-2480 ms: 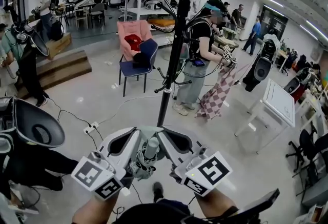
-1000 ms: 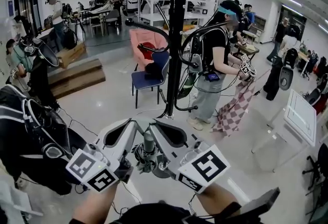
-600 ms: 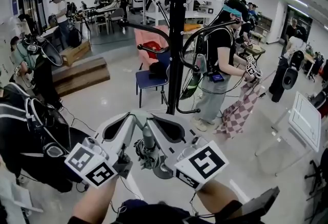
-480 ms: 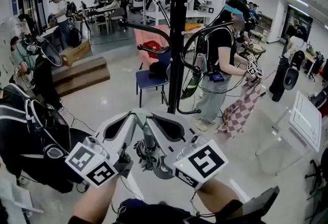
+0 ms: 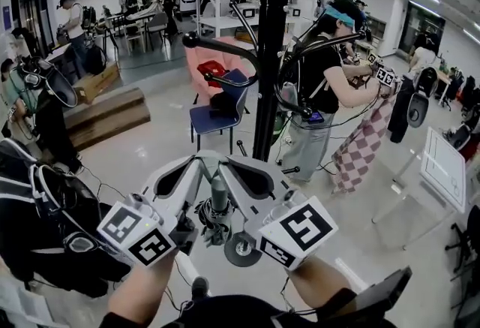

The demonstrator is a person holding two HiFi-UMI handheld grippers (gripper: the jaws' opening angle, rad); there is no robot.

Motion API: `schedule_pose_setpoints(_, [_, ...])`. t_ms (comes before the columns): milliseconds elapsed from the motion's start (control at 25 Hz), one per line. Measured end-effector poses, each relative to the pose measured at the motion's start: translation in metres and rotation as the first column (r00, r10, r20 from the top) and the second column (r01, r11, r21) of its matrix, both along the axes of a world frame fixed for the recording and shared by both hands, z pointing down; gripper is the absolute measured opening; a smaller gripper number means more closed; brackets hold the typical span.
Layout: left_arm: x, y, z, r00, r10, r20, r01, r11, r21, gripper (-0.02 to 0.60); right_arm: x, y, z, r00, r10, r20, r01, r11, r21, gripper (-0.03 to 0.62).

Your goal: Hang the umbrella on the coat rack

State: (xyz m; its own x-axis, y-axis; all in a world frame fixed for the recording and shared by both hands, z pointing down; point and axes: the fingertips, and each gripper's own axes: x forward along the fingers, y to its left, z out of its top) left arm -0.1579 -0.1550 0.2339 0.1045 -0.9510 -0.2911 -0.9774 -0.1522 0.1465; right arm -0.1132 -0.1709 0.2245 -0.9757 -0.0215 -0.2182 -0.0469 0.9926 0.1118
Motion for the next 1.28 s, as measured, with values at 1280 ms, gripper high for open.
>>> schedule_pose_setpoints(1280, [-0.120,-0.116,-0.031,0.966,0.257,0.033,-0.258,0.964,0.055,0.011,-0.122,-0.102,-0.029,0.954,0.294,0.061,-0.294,0.956,0.001,0.008])
